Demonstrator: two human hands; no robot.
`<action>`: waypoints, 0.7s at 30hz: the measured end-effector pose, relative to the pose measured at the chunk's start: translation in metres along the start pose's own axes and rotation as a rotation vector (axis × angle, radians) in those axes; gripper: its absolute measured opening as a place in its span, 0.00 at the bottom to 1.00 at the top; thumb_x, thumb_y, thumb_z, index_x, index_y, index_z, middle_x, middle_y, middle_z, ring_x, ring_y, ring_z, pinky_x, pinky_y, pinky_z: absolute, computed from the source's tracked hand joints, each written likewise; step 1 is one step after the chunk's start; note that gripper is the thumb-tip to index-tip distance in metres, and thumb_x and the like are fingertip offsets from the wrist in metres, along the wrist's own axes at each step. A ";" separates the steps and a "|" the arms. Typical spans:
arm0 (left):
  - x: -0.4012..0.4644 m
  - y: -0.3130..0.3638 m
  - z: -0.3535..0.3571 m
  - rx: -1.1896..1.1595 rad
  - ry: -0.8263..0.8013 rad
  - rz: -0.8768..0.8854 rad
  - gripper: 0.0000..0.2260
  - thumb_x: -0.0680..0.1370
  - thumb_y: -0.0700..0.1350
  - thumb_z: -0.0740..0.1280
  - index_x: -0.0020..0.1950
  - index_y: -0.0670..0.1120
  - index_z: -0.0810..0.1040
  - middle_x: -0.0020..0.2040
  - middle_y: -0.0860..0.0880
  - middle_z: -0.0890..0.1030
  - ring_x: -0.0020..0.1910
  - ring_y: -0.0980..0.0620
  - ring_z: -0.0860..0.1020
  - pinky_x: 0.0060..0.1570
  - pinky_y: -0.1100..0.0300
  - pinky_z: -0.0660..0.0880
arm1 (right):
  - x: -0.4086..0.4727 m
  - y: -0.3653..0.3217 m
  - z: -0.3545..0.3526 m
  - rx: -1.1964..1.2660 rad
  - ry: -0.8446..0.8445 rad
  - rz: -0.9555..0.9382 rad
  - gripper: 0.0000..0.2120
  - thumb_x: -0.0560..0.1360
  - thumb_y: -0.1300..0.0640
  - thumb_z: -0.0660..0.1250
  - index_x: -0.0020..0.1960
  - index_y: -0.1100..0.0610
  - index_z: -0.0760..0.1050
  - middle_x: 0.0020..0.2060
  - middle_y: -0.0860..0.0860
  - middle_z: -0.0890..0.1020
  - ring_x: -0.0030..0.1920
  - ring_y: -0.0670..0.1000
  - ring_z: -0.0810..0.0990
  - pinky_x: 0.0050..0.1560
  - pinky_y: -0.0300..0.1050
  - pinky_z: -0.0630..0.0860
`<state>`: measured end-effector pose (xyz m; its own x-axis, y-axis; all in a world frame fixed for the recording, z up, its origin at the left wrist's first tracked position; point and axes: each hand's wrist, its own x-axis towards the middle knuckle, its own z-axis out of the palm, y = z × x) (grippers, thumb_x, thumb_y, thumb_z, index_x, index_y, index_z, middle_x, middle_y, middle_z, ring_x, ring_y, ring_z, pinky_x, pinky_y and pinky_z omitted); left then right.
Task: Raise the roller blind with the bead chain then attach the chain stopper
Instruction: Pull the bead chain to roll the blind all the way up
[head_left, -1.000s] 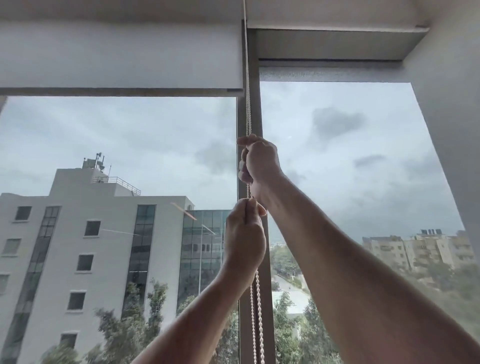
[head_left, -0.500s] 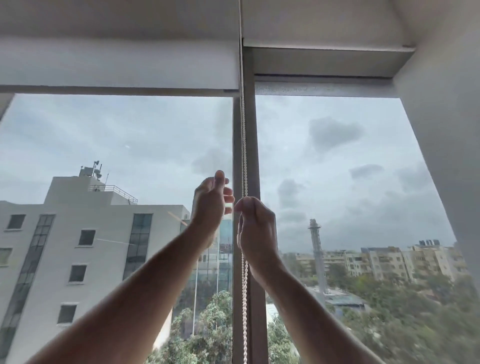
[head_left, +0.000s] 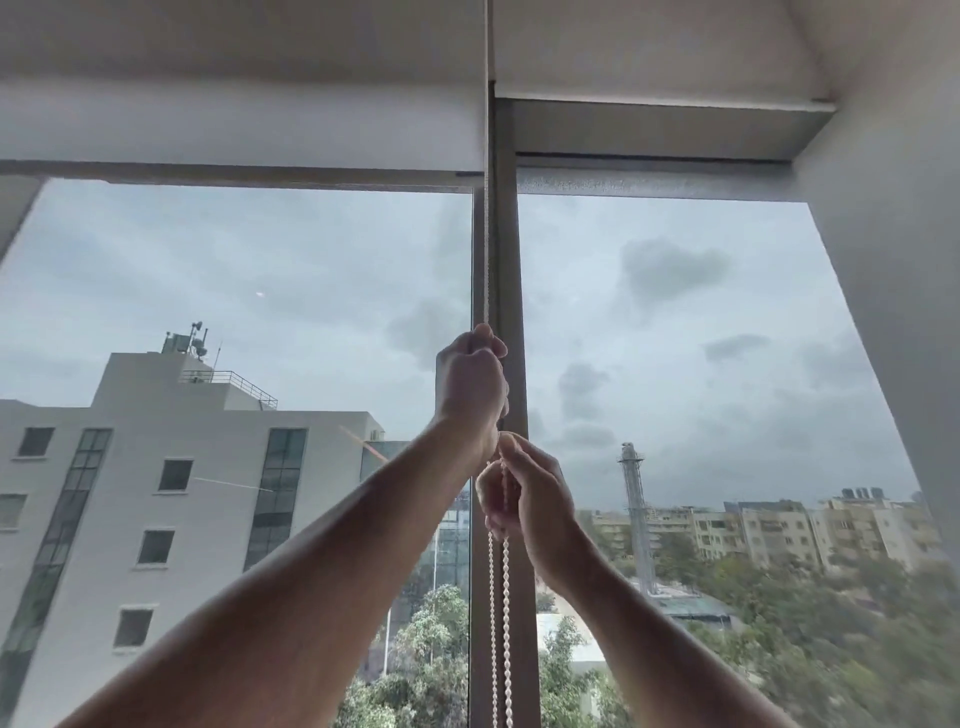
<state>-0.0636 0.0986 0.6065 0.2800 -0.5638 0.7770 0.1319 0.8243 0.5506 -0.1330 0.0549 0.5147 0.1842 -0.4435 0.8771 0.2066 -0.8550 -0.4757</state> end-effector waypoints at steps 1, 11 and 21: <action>-0.004 -0.003 0.000 0.014 -0.001 0.013 0.16 0.76 0.33 0.53 0.33 0.47 0.71 0.24 0.49 0.64 0.18 0.53 0.60 0.22 0.65 0.57 | 0.004 -0.002 -0.003 -0.005 -0.003 0.009 0.18 0.82 0.44 0.56 0.47 0.52 0.79 0.30 0.55 0.79 0.27 0.51 0.74 0.30 0.42 0.70; -0.036 -0.027 -0.019 0.212 0.027 0.228 0.14 0.80 0.38 0.58 0.38 0.42 0.78 0.27 0.55 0.73 0.26 0.58 0.67 0.25 0.62 0.62 | 0.086 -0.070 0.008 0.147 0.200 0.126 0.17 0.83 0.44 0.56 0.51 0.56 0.75 0.36 0.54 0.85 0.28 0.48 0.82 0.28 0.41 0.75; -0.050 -0.053 -0.036 0.290 -0.026 0.395 0.21 0.83 0.44 0.57 0.30 0.53 0.71 0.21 0.57 0.68 0.23 0.59 0.62 0.23 0.66 0.57 | 0.096 -0.079 0.036 0.068 0.289 0.039 0.18 0.73 0.69 0.48 0.40 0.56 0.73 0.19 0.47 0.65 0.16 0.46 0.59 0.20 0.32 0.56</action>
<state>-0.0508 0.0850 0.5275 0.2306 -0.2150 0.9490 -0.2508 0.9292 0.2715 -0.0976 0.0894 0.6336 -0.0856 -0.5422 0.8359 0.2705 -0.8201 -0.5043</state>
